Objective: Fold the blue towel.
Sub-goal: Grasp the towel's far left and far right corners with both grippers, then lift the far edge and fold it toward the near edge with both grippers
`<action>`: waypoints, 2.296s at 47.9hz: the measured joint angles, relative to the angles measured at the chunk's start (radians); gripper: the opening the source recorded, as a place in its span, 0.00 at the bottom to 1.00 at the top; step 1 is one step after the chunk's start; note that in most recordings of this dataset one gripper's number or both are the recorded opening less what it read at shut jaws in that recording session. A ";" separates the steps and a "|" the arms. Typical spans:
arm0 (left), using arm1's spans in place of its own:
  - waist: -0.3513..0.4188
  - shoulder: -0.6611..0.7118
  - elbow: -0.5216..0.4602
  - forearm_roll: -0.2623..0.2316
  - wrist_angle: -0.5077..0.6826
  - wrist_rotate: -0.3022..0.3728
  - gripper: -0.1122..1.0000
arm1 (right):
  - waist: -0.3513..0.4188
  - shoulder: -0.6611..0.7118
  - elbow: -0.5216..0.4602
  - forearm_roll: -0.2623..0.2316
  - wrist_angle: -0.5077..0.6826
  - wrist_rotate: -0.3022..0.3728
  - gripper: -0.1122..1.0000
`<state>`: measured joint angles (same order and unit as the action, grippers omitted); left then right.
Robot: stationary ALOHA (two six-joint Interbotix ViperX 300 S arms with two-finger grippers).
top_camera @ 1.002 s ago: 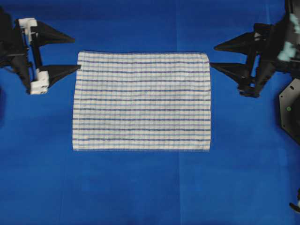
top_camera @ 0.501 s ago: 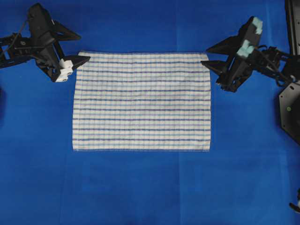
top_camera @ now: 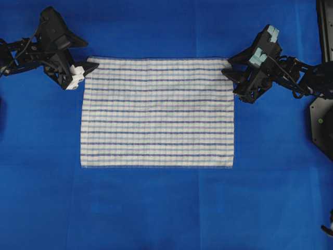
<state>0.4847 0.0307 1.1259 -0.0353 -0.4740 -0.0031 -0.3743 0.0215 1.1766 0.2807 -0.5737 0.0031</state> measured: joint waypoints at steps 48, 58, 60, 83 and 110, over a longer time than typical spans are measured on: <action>0.000 0.012 -0.011 -0.002 0.041 -0.003 0.17 | 0.006 -0.009 -0.005 0.017 -0.002 -0.009 0.32; 0.003 -0.054 -0.009 -0.003 0.087 -0.002 0.17 | 0.008 -0.106 0.000 0.015 0.015 -0.015 0.32; 0.003 -0.081 -0.009 -0.003 0.103 -0.002 0.17 | 0.008 -0.132 0.003 0.017 0.026 -0.017 0.32; -0.049 -0.304 0.005 -0.003 0.218 0.000 0.17 | 0.023 -0.316 0.021 0.012 0.135 -0.034 0.32; -0.255 -0.403 0.060 -0.003 0.219 -0.060 0.17 | 0.238 -0.445 0.064 0.117 0.163 -0.025 0.32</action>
<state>0.2301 -0.3728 1.1858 -0.0383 -0.2546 -0.0629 -0.1365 -0.4234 1.2410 0.3973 -0.4111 -0.0215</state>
